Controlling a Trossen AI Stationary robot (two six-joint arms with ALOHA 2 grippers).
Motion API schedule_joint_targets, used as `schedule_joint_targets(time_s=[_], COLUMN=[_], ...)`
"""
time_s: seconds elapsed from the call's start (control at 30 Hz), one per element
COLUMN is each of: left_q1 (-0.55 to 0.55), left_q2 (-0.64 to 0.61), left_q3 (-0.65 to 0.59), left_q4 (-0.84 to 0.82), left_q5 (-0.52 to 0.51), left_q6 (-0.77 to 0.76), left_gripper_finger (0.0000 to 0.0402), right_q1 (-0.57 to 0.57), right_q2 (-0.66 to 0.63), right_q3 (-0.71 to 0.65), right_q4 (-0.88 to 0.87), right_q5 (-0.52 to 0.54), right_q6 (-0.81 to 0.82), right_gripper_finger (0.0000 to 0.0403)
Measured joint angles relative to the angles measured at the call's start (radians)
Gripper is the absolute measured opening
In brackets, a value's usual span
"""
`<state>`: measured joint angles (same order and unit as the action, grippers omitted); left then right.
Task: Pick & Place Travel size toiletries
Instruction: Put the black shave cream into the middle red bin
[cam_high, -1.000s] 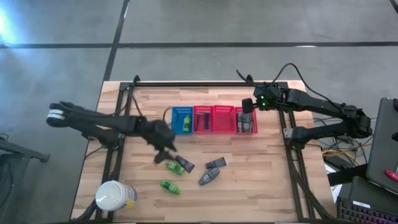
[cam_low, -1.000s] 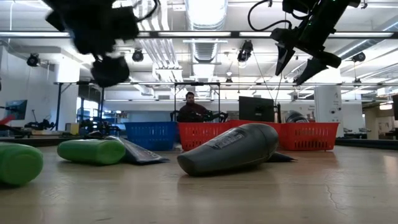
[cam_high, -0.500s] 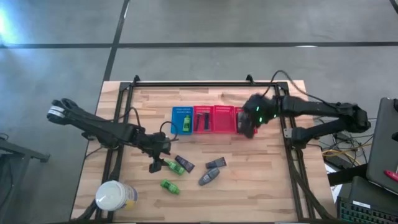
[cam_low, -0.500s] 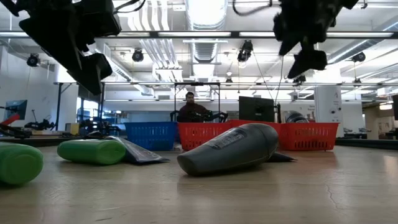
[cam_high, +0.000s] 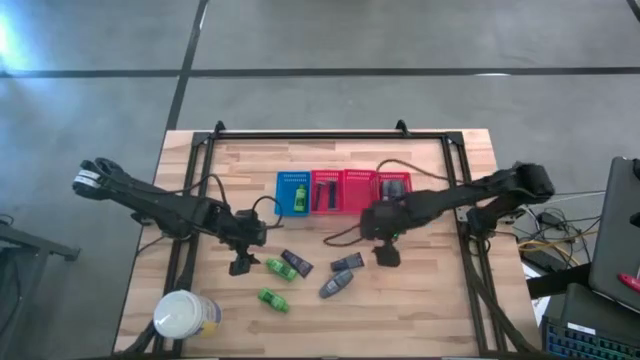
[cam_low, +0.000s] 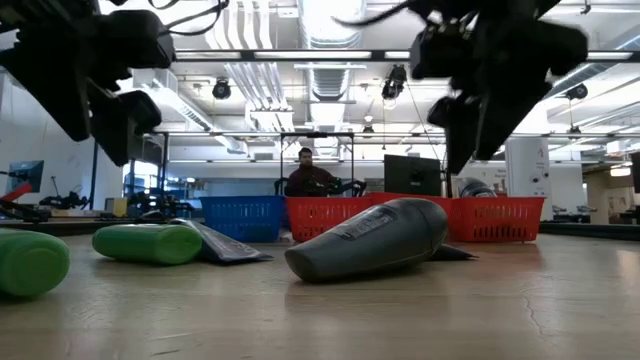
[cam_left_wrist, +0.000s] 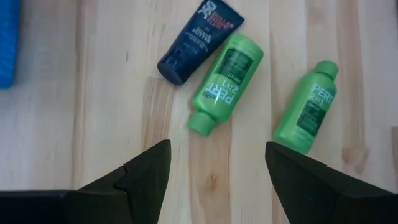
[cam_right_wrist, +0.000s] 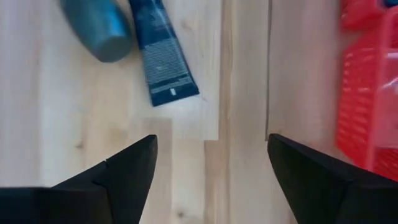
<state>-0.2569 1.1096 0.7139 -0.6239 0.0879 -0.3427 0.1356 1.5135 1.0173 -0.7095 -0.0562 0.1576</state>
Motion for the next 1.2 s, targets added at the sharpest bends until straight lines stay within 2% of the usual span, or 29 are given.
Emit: schedule_joint_targets(time_s=[0.33,0.47,0.93,1.07,1.2], left_q1=[0.000,0.000,0.000,0.000,0.000], left_q2=[-0.123,-0.188,-0.352,-0.370,-0.373], left_q3=[0.000,-0.001,-0.002,-0.002,-0.002], left_q4=[-0.049,-0.118,-0.225,-0.249,-0.258], left_q5=[-0.014,-0.047,-0.131,-0.138,-0.144], left_q6=[0.082,0.099,0.104,0.102,0.109], left_gripper_finger=[0.0265,0.0265,0.0265,0.0265,0.0265], right_q1=[0.073,0.106,0.127,0.116,0.105], right_q2=[0.296,0.370,0.550,0.566,0.566], right_q3=[0.198,0.273,0.412,0.426,0.430], right_q4=[0.010,0.010,0.029,0.031,0.035], right_q5=[0.013,0.073,0.086,0.077,0.055], right_q6=[-0.077,-0.089,-0.093,-0.090,-0.076], right_gripper_finger=[0.0271,0.0266,0.0312,0.0291,0.0235])
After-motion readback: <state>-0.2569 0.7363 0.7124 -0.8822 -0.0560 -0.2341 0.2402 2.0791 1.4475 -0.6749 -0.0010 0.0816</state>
